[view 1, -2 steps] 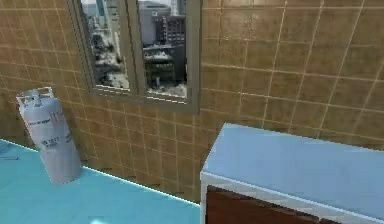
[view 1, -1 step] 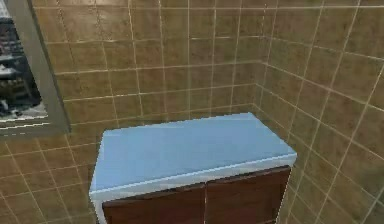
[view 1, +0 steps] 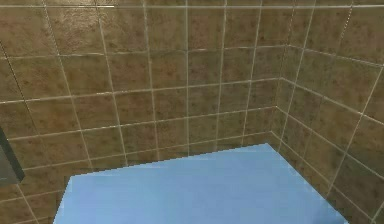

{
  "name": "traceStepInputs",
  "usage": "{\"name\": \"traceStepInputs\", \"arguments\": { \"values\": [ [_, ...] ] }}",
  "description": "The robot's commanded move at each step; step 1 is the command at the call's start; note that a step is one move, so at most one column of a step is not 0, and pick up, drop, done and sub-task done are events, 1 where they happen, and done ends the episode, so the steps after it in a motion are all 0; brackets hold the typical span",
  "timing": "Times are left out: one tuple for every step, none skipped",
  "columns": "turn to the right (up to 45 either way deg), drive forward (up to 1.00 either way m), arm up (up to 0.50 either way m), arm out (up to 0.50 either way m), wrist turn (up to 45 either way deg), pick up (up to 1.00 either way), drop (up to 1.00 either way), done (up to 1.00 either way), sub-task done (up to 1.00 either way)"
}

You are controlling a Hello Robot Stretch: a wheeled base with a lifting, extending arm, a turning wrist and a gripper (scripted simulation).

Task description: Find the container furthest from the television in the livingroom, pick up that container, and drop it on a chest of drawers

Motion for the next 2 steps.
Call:
{"name": "traceStepInputs", "arguments": {
  "values": [
    [-3.0, 0.00, 0.00, 0.00, 0.0, 0.00, 0.00, 0.00, 0.00],
    [9.0, 0.00, 0.00, 0.00, 0.0, 0.00, 0.00, 0.00, 0.00]
  ]
}}
